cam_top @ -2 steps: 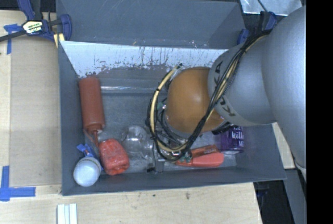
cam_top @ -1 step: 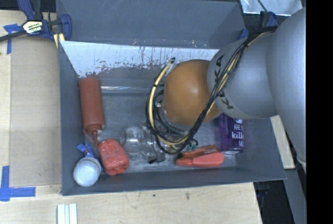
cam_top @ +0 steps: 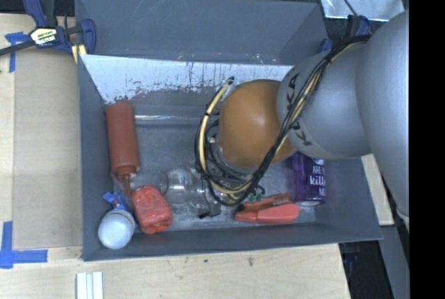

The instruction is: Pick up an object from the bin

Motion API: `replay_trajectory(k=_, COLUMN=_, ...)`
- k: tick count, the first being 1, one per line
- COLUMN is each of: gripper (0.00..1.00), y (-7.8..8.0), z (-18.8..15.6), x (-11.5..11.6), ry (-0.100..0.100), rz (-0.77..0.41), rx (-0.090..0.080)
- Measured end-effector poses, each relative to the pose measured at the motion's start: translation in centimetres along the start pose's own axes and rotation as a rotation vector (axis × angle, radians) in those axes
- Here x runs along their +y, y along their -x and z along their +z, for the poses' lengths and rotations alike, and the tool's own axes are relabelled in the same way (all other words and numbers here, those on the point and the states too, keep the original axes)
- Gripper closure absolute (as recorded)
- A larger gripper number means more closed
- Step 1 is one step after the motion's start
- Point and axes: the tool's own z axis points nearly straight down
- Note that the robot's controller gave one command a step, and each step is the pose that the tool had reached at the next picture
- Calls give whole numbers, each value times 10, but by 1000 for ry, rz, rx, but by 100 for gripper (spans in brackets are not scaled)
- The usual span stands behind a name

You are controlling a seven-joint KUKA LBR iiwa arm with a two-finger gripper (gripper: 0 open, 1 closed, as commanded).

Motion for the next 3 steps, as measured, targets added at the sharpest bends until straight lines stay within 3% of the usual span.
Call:
replay_trajectory(k=2, gripper=100, y=-3, z=-16, x=0, ry=1, rz=1, rx=6)
replay_trajectory(k=3, gripper=100, y=-1, z=-38, x=0, ry=0, rz=1, rx=1)
